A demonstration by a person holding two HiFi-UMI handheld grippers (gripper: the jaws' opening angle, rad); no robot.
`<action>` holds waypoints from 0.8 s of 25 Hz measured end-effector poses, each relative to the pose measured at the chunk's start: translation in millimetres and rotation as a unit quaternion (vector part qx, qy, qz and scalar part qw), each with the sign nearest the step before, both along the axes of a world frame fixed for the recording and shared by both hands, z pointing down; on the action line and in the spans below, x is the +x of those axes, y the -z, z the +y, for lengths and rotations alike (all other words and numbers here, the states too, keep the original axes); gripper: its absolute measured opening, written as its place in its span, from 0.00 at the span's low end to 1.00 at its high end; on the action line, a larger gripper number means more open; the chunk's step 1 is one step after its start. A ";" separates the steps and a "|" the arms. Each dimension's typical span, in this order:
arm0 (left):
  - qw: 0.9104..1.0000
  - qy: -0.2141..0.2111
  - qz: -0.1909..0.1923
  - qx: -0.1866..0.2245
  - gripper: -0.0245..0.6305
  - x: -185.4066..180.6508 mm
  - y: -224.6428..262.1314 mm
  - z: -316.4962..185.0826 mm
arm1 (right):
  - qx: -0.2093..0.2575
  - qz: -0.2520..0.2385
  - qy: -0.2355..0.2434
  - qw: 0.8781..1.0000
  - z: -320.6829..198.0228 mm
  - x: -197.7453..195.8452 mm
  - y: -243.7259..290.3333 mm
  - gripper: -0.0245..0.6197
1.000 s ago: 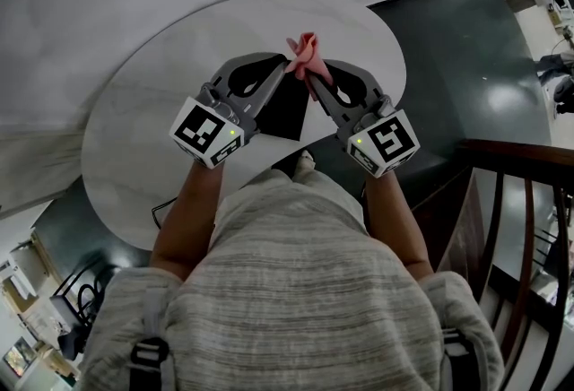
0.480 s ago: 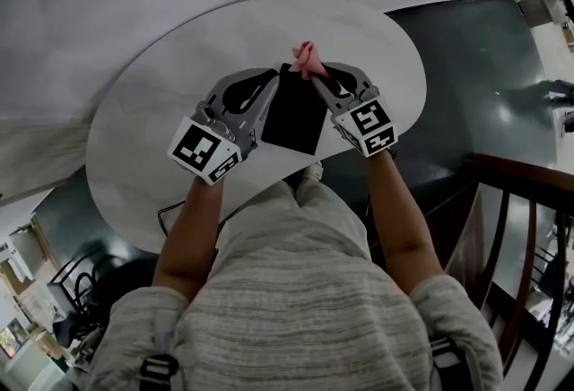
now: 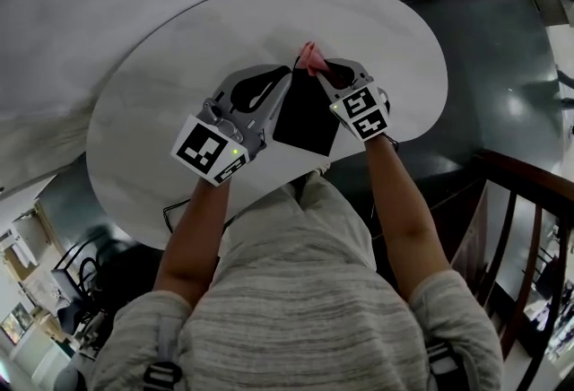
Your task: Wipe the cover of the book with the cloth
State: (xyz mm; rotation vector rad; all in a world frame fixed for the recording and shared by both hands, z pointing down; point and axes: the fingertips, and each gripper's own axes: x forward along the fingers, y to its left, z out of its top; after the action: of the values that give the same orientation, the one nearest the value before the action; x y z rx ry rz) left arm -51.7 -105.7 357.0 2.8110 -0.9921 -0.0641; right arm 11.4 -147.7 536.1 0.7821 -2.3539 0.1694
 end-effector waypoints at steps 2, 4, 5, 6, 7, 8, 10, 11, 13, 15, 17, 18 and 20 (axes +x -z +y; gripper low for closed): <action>1.000 0.000 0.000 -0.003 0.06 -2.0 -4.1 -1.5 | -0.007 0.020 0.009 1.000 -1.2 -1.6 -13.3 0.12; 1.000 -0.001 0.000 -0.006 0.06 -4.3 -9.6 -1.2 | -0.007 0.037 0.024 0.999 0.7 -5.5 -23.7 0.12; 1.000 -0.001 0.000 -0.007 0.06 -4.6 -11.7 -0.4 | -0.006 0.041 0.029 0.999 2.4 -6.6 -26.3 0.12; 1.000 -0.002 0.001 -0.008 0.06 -4.2 -12.8 0.4 | -0.005 0.043 0.031 0.999 4.4 -6.5 -27.1 0.12; 1.000 -0.002 0.001 -0.009 0.06 -3.6 -12.9 1.0 | -0.005 0.044 0.032 0.999 6.2 -5.6 -26.8 0.12; 1.000 -0.002 0.001 -0.009 0.06 -3.2 -12.5 1.1 | -0.005 0.044 0.032 0.998 7.9 -5.0 -26.0 0.12; 1.000 -0.002 0.003 -0.009 0.06 -4.0 -12.2 0.0 | -0.005 0.045 0.037 0.998 11.6 -6.2 -25.3 0.12; 1.000 -0.001 0.004 -0.008 0.06 -5.3 -12.6 -1.2 | -0.006 0.047 0.041 0.998 13.6 -8.0 -26.3 0.12; 1.000 -0.001 0.007 -0.009 0.06 -8.8 -14.6 -5.9 | -0.009 0.051 0.050 0.997 16.7 -12.4 -29.9 0.12; 1.000 0.000 0.008 -0.010 0.06 -10.6 -15.9 -11.5 | -0.014 0.052 0.059 0.997 19.1 -15.9 -32.4 0.12; 1.000 0.001 0.009 -0.011 0.06 -11.5 -15.6 -13.3 | -0.018 0.051 0.065 0.996 24.7 -19.2 -32.8 0.12; 1.000 0.001 0.009 -0.011 0.06 -12.3 -15.7 -12.5 | -0.020 0.050 0.069 0.996 28.9 -21.3 -32.9 0.12; 1.000 0.001 0.008 -0.011 0.06 -13.1 -16.0 -9.5 | -0.022 0.050 0.078 0.995 39.5 -26.1 -33.1 0.12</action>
State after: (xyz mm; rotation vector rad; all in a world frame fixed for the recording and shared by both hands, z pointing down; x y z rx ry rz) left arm -64.7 -115.3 373.0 2.7850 -0.9855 -0.0762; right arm -14.7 -108.2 569.3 0.5701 -2.2963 0.1139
